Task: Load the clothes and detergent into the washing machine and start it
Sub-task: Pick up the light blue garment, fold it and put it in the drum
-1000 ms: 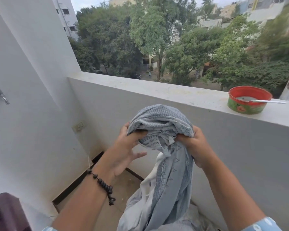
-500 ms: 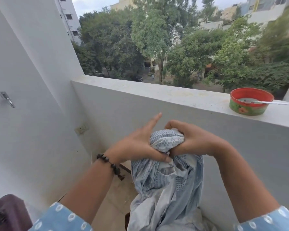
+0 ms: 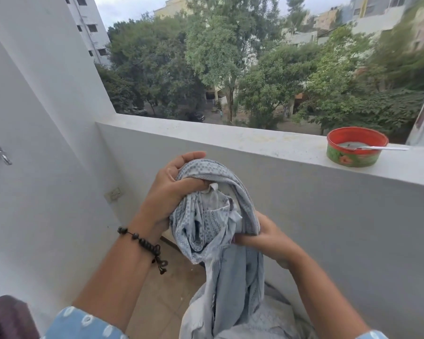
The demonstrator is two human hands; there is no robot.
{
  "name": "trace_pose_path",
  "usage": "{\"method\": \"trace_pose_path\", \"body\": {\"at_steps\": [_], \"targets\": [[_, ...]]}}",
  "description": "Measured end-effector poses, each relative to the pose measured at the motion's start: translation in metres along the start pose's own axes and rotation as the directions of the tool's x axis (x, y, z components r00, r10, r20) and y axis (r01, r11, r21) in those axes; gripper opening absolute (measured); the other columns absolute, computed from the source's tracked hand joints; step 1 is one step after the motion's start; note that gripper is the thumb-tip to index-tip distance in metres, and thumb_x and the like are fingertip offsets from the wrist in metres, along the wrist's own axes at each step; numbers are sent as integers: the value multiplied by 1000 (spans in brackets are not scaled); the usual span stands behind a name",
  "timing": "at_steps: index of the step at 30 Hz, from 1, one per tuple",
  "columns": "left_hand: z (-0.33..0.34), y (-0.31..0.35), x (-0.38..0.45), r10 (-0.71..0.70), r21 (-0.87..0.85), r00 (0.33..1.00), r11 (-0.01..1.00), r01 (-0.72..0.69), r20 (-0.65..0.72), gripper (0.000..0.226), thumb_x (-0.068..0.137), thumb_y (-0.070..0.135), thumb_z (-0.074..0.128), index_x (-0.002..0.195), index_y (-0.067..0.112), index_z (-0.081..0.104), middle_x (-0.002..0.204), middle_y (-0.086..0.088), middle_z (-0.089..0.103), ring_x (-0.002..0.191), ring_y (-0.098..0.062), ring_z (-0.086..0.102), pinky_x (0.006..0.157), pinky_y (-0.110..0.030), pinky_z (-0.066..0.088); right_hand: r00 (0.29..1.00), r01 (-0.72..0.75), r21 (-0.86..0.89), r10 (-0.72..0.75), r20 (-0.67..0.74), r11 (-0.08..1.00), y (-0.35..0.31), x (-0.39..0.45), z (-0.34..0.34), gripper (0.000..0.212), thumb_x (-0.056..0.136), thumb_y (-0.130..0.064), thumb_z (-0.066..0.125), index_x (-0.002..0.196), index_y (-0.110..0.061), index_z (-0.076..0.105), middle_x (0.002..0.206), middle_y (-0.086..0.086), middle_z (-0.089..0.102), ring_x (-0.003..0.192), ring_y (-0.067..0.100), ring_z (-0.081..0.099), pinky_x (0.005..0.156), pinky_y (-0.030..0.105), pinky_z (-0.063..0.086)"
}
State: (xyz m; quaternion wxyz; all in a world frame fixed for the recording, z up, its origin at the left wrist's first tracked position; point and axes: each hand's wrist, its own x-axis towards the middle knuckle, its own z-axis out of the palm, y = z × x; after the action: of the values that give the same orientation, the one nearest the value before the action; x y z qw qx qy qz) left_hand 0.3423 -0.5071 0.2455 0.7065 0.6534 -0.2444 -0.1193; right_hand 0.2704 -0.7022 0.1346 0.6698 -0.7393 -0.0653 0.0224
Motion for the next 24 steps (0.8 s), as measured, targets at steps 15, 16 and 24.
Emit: {"method": "trace_pose_path", "body": {"at_steps": [15, 16, 24], "targets": [[4, 6, -8, 43, 124, 999, 991, -40, -20, 35, 80, -15, 64, 113, -3, 62, 84, 5, 76, 82, -9, 72, 70, -21, 55, 786, 315, -468, -504, -359, 825, -171, 23, -68, 10, 74, -18, 65, 70, -10, 65, 60, 4, 60, 56, 12, 49, 53, 26, 41], [5, 8, -6, 62, 108, 997, 993, -57, -46, 33, 78, -14, 66, 108, 0, 65, 84, 4, 76, 81, -11, 72, 70, -23, 56, 789, 314, -479, -506, -349, 820, -176, 23, -68, 14, 73, -22, 65, 71, -8, 65, 62, 9, 60, 58, 15, 49, 54, 28, 41], [1, 10, 6, 58, -290, 970, 948, -127, -235, 52, 66, 0, 69, 117, 4, 58, 79, -6, 75, 71, -20, 72, 62, -30, 59, 941, 211, -257, -267, -207, 943, -115, 26, -61, 22, 72, -11, 77, 93, -17, 73, 90, 5, 75, 83, 20, 70, 76, 45, 58]]}}
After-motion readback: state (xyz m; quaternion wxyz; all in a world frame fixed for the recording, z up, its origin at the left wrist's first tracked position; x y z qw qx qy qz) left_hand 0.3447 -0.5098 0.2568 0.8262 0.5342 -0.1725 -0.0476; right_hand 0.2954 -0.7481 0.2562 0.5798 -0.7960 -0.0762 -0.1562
